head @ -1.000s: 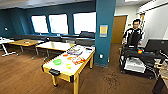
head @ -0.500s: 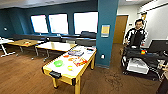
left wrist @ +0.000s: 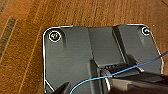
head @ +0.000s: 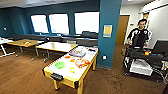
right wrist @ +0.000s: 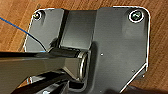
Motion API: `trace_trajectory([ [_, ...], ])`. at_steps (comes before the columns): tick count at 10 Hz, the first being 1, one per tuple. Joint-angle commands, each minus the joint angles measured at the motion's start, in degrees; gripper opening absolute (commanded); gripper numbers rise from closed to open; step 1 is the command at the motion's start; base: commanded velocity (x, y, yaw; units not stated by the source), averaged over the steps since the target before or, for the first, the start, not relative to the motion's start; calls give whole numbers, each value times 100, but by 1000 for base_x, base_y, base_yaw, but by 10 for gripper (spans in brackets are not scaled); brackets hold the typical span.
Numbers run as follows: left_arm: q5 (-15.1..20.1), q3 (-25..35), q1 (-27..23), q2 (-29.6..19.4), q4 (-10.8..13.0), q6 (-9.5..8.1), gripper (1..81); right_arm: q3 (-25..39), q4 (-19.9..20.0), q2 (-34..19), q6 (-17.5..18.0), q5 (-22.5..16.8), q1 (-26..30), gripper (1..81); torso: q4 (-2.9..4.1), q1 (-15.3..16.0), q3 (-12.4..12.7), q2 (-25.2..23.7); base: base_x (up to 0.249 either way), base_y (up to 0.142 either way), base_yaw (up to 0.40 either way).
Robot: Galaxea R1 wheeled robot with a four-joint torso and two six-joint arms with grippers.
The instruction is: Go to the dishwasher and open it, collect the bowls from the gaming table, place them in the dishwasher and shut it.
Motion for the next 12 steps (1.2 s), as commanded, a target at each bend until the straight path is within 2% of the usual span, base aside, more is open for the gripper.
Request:
trace_trajectory([
  [1,281,-7,-269,-6,-28,36,811,26,-22,19,-18,-306,258,811,0,0,0,0,106,112,0],
  [12,281,-7,-269,-6,-20,36,811,26,-22,36,-18,-323,285,811,0,0,0,0,98,127,0],
])
